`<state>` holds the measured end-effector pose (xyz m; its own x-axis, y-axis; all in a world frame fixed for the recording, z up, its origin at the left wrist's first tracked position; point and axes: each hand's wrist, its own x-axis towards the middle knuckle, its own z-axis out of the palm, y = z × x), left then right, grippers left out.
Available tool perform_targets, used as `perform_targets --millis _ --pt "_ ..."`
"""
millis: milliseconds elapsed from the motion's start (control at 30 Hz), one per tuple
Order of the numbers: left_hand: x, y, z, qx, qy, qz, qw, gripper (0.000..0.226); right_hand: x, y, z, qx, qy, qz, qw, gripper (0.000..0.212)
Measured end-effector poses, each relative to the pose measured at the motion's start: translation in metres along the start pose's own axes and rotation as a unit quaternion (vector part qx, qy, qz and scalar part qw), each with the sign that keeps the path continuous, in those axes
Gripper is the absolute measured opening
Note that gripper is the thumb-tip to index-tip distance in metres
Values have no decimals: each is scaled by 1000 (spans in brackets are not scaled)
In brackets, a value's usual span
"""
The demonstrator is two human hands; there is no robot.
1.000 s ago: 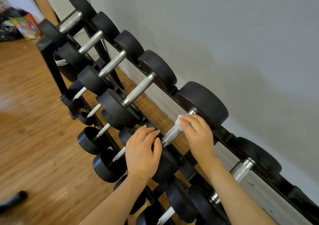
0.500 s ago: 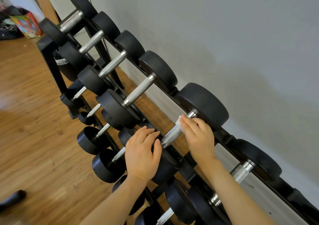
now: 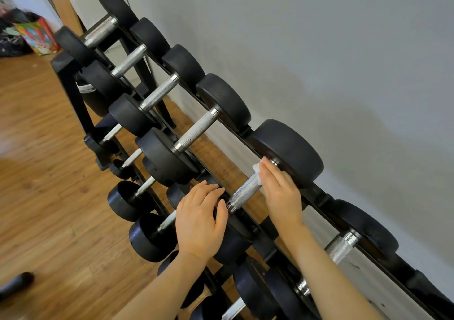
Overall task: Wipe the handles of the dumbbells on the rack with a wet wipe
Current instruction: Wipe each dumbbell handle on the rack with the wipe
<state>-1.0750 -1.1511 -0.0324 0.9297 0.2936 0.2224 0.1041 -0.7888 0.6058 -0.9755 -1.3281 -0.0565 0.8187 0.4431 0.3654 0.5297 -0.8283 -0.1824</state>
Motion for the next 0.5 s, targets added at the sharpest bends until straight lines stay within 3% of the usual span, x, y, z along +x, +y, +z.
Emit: perform_targets --millis 267,367,500 --pt "0 0 0 -1 -1 0 1000 42 4 -4 -9 13 52 -12 999 55" --pt "0 0 0 -1 -1 5 1000 42 3 1 -13 -5 25 -78 997 57" --pt "0 -1 1 2 -1 5 1000 41 2 4 -12 -11 14 -40 999 59"
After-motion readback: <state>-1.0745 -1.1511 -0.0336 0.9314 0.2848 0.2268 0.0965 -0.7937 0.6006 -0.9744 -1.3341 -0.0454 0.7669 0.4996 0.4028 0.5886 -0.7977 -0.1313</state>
